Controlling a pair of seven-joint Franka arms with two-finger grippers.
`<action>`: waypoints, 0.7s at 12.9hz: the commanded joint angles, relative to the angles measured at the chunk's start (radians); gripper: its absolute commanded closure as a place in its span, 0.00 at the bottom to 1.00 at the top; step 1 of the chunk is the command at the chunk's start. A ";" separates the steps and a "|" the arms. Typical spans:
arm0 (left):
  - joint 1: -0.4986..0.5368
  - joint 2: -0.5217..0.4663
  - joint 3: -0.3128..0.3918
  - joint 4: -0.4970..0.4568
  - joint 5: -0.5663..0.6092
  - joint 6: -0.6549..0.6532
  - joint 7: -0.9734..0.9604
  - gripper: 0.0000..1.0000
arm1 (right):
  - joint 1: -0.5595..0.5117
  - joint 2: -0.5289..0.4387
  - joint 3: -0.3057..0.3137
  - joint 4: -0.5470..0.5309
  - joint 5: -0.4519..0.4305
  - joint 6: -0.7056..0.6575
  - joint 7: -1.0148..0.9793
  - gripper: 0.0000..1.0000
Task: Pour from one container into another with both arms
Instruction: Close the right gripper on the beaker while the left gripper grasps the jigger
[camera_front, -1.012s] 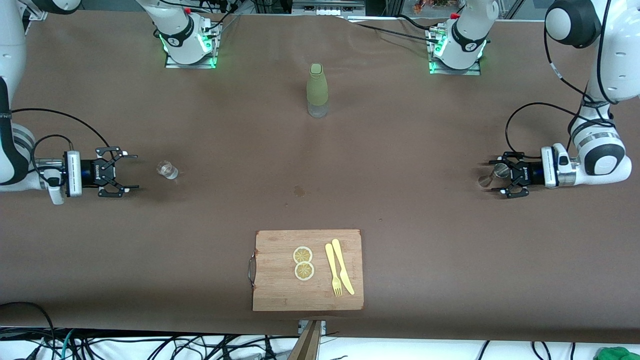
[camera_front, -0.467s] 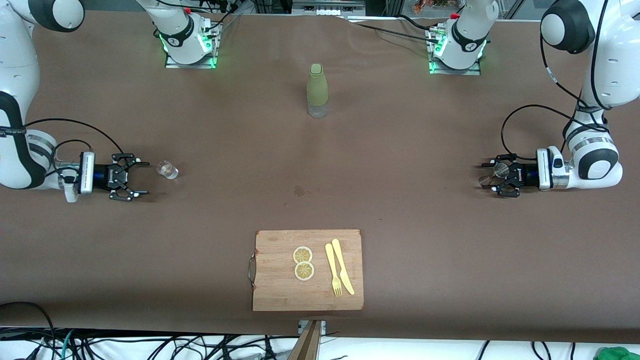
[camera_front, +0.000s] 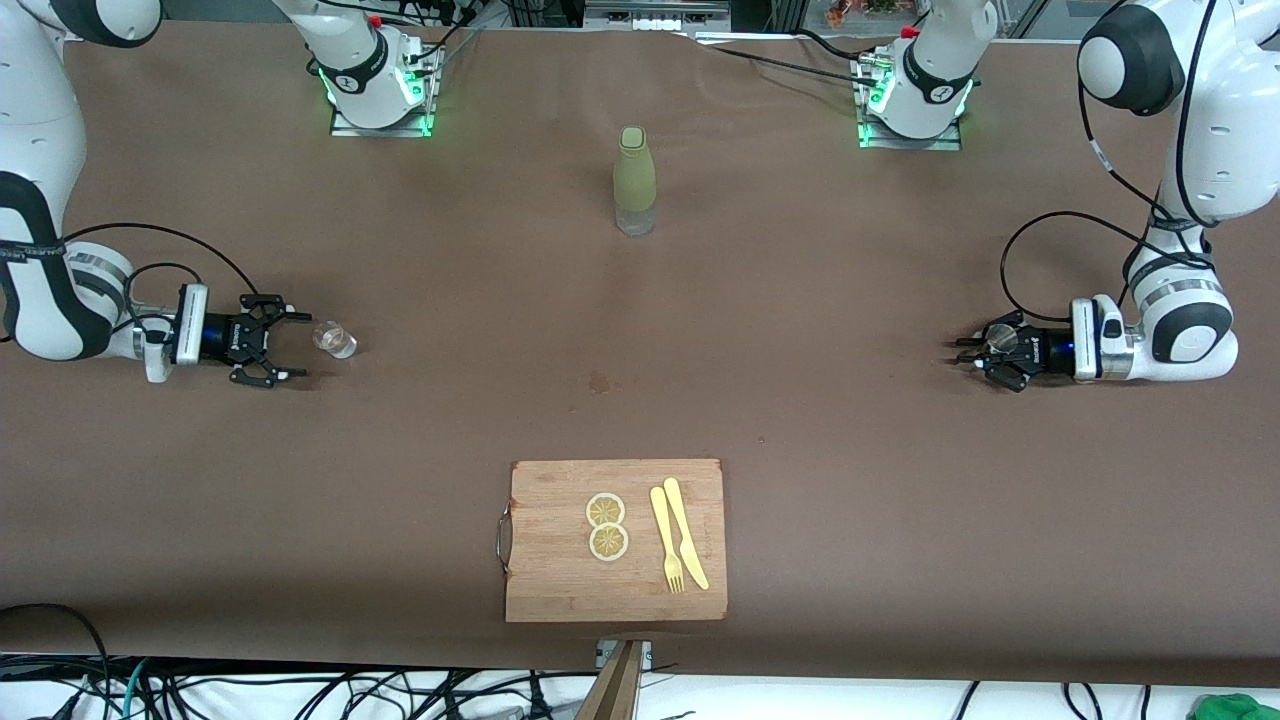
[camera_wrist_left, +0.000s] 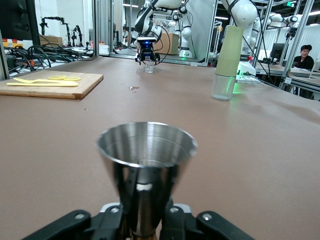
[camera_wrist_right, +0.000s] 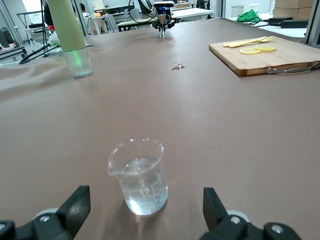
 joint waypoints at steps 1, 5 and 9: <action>-0.004 0.032 0.012 0.034 -0.046 -0.049 0.029 1.00 | 0.010 -0.048 0.010 -0.065 0.019 0.034 -0.028 0.00; -0.010 0.031 0.009 0.039 -0.054 -0.078 0.016 1.00 | 0.031 -0.045 0.010 -0.079 0.019 0.048 -0.028 0.00; -0.015 0.025 -0.045 0.039 -0.055 -0.095 -0.032 1.00 | 0.057 -0.033 0.012 -0.087 0.027 0.086 -0.028 0.00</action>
